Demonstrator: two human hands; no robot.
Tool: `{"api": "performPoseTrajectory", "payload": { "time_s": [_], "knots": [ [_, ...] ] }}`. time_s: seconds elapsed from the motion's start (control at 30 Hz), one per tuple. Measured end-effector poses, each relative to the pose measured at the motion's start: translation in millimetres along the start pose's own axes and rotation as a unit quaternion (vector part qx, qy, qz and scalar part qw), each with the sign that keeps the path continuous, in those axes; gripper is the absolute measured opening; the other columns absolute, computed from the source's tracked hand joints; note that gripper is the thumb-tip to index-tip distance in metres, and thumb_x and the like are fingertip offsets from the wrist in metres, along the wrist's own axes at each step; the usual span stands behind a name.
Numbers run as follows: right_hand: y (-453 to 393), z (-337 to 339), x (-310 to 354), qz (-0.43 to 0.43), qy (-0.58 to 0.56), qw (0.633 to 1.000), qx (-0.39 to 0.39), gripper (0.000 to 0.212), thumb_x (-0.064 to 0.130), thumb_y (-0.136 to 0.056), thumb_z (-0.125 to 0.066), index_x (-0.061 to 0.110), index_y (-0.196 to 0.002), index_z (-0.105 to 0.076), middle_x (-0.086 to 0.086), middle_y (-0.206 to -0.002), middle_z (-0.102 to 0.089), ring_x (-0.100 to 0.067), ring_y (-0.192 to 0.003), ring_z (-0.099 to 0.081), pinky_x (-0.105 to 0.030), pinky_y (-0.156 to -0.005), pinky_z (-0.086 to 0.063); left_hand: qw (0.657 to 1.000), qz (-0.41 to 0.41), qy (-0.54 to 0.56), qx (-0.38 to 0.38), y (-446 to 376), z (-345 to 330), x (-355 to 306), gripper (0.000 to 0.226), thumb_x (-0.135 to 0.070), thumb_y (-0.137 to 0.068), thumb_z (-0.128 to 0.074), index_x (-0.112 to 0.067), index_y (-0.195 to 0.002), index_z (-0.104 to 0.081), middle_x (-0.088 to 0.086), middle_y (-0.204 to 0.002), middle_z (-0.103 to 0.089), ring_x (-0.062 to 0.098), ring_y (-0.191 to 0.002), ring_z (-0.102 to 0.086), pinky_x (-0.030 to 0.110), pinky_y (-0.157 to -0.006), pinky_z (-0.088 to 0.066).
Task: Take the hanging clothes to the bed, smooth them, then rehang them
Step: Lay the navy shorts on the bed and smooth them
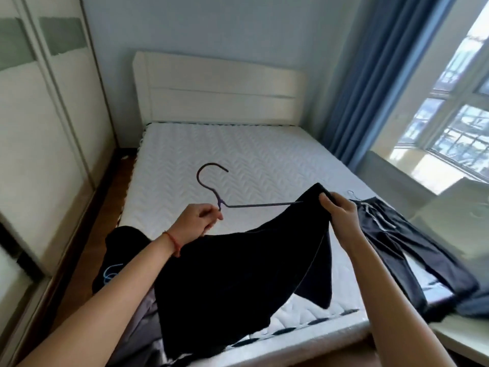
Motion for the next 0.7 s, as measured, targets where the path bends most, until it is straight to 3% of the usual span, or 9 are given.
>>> {"api": "performPoseTrajectory", "payload": {
  "time_s": [0.07,0.17,0.3,0.43,0.6,0.7],
  "knots": [
    [0,35,10,0.038,0.070,0.997,0.004,0.016,0.010,-0.087,-0.061,0.013,-0.071,-0.062,0.012,-0.053,-0.056,0.002,-0.049,-0.049,-0.012,-0.053,-0.041,0.999,-0.033,0.005,0.005,-12,-18,-35,0.028,-0.006,-0.092,-0.049,-0.013,-0.067,-0.060,-0.009,-0.034,-0.042,0.002,-0.031,-0.035,0.007,-0.039,-0.028],
    [-4,88,25,0.079,0.173,0.982,0.010,0.012,0.010,-0.086,-0.062,0.013,-0.074,-0.062,0.007,-0.061,-0.057,0.005,-0.049,-0.048,-0.008,-0.054,-0.039,0.996,-0.084,-0.004,0.005,-29,-52,-84,0.025,-0.005,-0.091,-0.051,-0.011,-0.069,-0.062,-0.010,-0.032,-0.043,0.002,-0.033,-0.036,0.006,-0.039,-0.027],
    [-6,152,43,0.106,0.285,0.952,0.035,0.012,0.020,-0.086,-0.063,0.019,-0.074,-0.062,0.012,-0.063,-0.058,-0.004,-0.060,-0.053,-0.023,-0.065,-0.042,0.989,-0.143,-0.024,0.003,-45,-107,-142,0.022,-0.006,-0.090,-0.053,-0.009,-0.071,-0.065,-0.010,-0.039,-0.043,0.000,-0.038,-0.039,0.006,-0.044,-0.030],
    [-2,196,55,0.158,0.392,0.904,0.058,0.013,0.021,-0.087,-0.061,0.019,-0.075,-0.055,0.011,-0.066,-0.052,-0.008,-0.066,-0.049,-0.027,-0.069,-0.034,0.983,-0.178,-0.042,0.031,-53,-159,-182,0.020,-0.006,-0.089,-0.053,-0.009,-0.074,-0.066,0.003,-0.053,-0.043,0.003,-0.044,-0.038,0.009,-0.047,-0.030],
    [-2,244,52,0.190,0.393,0.899,-0.047,0.010,0.021,-0.086,-0.062,0.013,-0.079,-0.061,0.004,-0.072,-0.057,-0.020,-0.076,-0.055,-0.034,-0.072,-0.042,0.977,-0.204,-0.041,0.040,-62,-209,-205,0.015,-0.007,-0.088,-0.056,-0.007,-0.080,-0.069,-0.008,-0.049,-0.052,-0.001,-0.042,-0.045,0.008,-0.050,-0.033],
    [-7,267,53,0.185,0.378,0.900,-0.111,0.011,0.023,-0.086,-0.061,0.023,-0.075,-0.057,0.009,-0.071,-0.056,-0.022,-0.079,-0.056,-0.038,-0.077,-0.043,0.972,-0.228,-0.056,-0.002,-77,-219,-203,0.008,-0.017,-0.085,-0.061,-0.017,-0.084,-0.069,-0.020,-0.060,-0.065,-0.013,-0.062,-0.056,0.016,-0.068,-0.043]
  ]
}}
Point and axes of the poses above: each hand's wrist, its own y-axis away from the middle knuckle, its own z-axis out of the back of the hand, x = y × z, the point moved 1 cm from there along -y, towards the middle knuckle
